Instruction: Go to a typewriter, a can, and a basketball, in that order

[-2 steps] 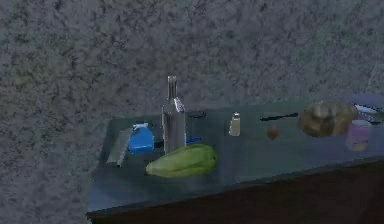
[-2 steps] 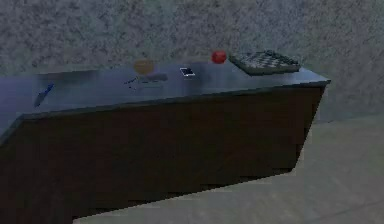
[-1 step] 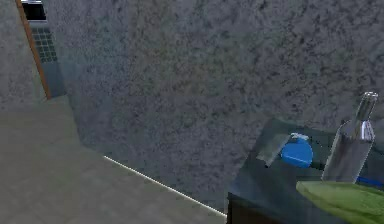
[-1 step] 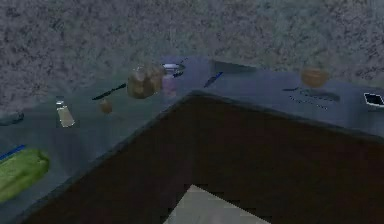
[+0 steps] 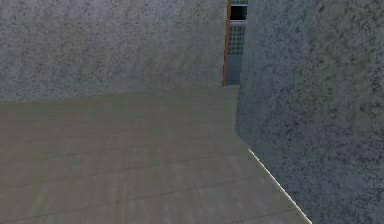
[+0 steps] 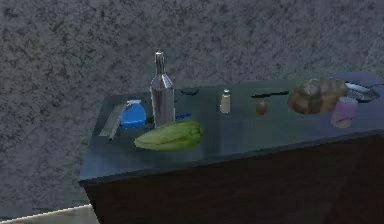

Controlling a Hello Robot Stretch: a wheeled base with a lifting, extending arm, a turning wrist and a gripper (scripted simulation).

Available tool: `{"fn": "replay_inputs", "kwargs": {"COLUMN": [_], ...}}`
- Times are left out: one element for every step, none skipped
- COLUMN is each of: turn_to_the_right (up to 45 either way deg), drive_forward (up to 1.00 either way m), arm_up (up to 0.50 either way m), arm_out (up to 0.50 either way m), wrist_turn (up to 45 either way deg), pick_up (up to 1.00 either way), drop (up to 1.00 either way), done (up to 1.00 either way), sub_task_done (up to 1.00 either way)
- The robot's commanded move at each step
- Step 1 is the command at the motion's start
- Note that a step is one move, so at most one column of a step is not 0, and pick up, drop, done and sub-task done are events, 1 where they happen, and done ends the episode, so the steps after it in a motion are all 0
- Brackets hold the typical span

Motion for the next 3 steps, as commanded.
{"fn": "replay_inputs", "kwargs": {"turn_to_the_right": [-9.0,0.0,6.0], "drive_forward": [0.0,0.35,0.0], "arm_up": [0.0,0.0,0.0], "arm_out": [0.0,0.0,0.0], "wrist_turn": [0.0,0.0,0.0], "pick_up": [0.0,0.0,0.0], "drop": [0.0,0.0,0.0], "done": [0.0,0.0,0.0], "sub_task_done": [0.0,0.0,0.0]}}
